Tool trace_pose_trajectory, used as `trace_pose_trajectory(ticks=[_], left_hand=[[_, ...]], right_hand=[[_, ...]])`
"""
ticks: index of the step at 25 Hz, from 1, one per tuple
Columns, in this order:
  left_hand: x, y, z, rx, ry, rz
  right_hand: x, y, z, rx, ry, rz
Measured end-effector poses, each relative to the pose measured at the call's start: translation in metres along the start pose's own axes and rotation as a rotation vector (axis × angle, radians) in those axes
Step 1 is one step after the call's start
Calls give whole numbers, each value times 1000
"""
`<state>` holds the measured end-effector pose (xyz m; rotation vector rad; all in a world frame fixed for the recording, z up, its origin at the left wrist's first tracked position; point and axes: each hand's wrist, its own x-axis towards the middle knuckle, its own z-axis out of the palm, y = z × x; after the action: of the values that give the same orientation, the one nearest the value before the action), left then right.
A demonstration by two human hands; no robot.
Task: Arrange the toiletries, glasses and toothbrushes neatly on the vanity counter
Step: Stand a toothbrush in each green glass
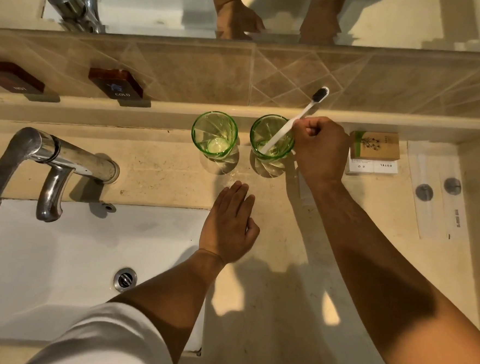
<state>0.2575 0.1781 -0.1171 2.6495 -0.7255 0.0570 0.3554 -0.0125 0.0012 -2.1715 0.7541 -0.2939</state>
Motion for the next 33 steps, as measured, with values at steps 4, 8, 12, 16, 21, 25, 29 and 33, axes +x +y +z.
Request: trace_pose_trajectory(ticks=[4, 8, 12, 16, 21, 25, 29, 33], left_hand=[[-1, 3, -2, 18, -8, 14], [0, 4, -4, 32, 15, 22], [-1, 9, -11, -30, -4, -12], [-3, 17, -15, 90, -94, 9], [-8, 19, -13, 178, -146, 52], [-13, 21, -16, 126, -111, 16], [-10, 20, -19, 54, -73, 5], [-11, 20, -19, 49, -58, -13]], right_hand=[[-29, 28, -18, 22, 10, 74], [-99, 78, -47, -107, -131, 126], [-183, 128, -81, -137, -226, 156], [-243, 159, -109, -237, -306, 150], [-305, 190, -141, -439, -522, 35], [-339, 204, -152, -538, -529, -15], [-341, 206, -148, -564, -485, -63], [-334, 201, -137, -482, -519, -58]])
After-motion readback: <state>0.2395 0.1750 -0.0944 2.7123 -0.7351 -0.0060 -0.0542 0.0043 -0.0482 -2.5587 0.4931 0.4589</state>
